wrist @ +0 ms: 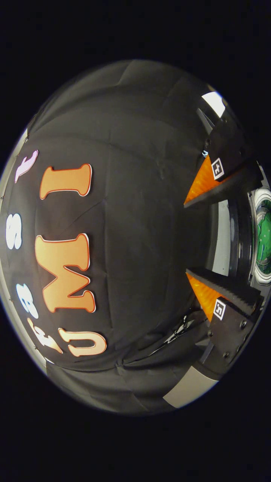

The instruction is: Put the clothes into the washing machine and then close the washing machine lid.

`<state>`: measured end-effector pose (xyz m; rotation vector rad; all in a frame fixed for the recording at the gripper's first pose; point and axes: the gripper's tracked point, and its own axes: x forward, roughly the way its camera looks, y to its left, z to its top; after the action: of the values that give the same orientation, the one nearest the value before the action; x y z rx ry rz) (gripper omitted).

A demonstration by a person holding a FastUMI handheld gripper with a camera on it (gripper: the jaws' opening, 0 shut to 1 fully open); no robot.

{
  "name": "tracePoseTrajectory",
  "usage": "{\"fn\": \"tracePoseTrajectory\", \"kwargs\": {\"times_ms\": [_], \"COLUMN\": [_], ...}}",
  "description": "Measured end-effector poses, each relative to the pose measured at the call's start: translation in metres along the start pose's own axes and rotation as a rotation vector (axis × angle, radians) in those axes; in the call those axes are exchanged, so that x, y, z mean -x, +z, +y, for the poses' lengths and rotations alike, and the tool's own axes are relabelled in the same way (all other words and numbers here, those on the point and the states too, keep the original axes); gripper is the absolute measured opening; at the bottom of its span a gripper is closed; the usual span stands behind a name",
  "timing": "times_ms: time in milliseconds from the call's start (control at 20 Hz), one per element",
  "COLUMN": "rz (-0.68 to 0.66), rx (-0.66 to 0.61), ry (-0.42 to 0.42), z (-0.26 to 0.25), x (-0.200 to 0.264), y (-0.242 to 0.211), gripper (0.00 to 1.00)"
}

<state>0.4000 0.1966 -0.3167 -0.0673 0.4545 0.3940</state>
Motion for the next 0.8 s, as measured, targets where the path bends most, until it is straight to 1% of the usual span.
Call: {"fn": "tracePoseTrajectory", "kwargs": {"times_ms": [100, 300, 550, 650, 800], "rz": [-0.02, -0.049, -0.044, -0.058, -0.045], "rx": [-0.002, -0.001, 0.006, 0.005, 0.004], "ry": [0.004, 0.005, 0.008, 0.006, 0.01], "z": [0.0, 0.002, 0.005, 0.006, 0.008], "x": [0.009, 0.045, 0.084, 0.093, 0.108], "y": [-0.001, -0.015, -0.039, -0.046, -0.063], "gripper": [0.99, 0.99, 0.99, 0.99, 0.99]}}
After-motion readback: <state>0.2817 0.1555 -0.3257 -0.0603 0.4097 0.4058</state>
